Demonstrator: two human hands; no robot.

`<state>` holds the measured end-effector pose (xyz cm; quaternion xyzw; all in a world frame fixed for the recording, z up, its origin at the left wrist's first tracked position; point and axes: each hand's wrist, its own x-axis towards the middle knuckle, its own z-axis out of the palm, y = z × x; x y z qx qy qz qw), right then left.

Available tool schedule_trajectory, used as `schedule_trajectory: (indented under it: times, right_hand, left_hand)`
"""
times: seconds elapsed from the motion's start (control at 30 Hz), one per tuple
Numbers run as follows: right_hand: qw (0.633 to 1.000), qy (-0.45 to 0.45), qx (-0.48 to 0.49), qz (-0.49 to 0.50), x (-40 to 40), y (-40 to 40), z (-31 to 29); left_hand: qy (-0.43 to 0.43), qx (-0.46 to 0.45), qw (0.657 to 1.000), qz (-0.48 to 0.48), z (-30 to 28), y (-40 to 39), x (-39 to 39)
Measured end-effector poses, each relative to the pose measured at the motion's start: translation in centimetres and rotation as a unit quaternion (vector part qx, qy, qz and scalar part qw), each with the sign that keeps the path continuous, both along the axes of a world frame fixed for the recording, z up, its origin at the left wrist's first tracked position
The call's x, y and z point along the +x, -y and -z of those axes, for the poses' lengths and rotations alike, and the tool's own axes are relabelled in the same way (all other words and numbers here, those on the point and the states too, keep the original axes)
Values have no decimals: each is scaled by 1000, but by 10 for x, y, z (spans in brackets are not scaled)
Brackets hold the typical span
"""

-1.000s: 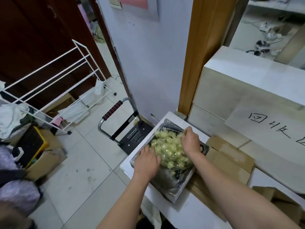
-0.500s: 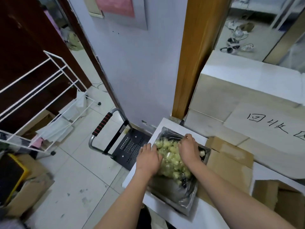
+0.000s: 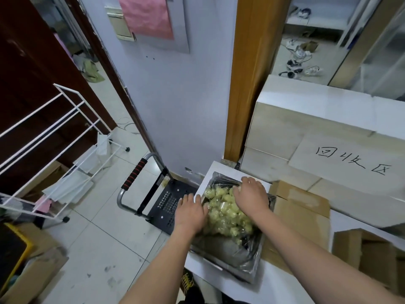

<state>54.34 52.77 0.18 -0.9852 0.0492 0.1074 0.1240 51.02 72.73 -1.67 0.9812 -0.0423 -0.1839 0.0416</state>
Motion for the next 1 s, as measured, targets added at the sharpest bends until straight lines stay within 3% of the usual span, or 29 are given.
schedule_trajectory:
  times: [0.2,0.53,1.0]
  right_hand:
    - [994,-38,-66,-77,-46,17,-5]
    - [997,-67,-38,-23,-110,61,-17]
    - [995,-51,-86,19,-205,101,-63]
  left_hand:
    - [11,16,1000,7,-7,26,-17]
    - [19,4,998,63,-17,104,-67]
    - [37,-49,982,176,-51,164,-133]
